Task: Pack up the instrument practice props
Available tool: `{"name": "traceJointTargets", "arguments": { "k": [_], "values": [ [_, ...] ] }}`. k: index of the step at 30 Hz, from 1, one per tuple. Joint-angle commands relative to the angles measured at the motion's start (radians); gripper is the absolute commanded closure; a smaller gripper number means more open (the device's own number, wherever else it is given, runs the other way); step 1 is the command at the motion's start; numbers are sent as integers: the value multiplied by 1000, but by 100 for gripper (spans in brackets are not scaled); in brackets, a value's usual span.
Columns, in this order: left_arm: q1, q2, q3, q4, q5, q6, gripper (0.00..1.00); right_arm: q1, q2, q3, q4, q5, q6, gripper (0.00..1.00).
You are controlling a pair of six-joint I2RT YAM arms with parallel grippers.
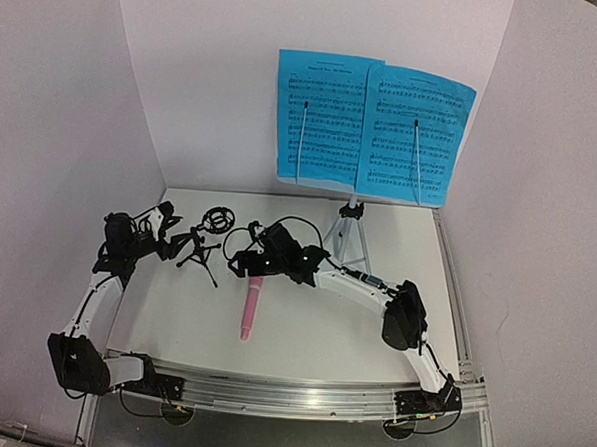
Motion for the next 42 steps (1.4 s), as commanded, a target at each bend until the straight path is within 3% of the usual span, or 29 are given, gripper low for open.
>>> {"name": "traceJointTargets", "arguments": {
  "k": [1,8,13,19,23,28,33,36,42],
  "values": [
    [-55,-98,-15,-3,40,-75,34,24,-239,-188,-4,-93,-114,9],
    [-199,-166,-28,15,5,-193,36,30,-595,-587,-18,-118,1,9],
    [-297,-149,-28,145,-41,-321,37,25,-779,-721,-175,-16,160,10],
    [-510,-32,27,274,-210,-335,37,-40,-1049,-923,-248,150,382,11],
    [-637,118,94,453,-279,-374,37,-180,-1215,-1046,-252,197,440,12],
    [-782,354,210,712,-322,-403,35,-422,-1168,-1025,-249,45,295,9],
    [-850,575,406,786,-339,-498,34,-646,-1035,-903,-247,-171,161,9],
    [-865,689,520,811,-387,-525,33,-733,-966,-858,-238,-271,119,9],
    [-869,823,671,824,-421,-508,34,-769,-896,-790,-229,-319,59,9]
  ]
}}
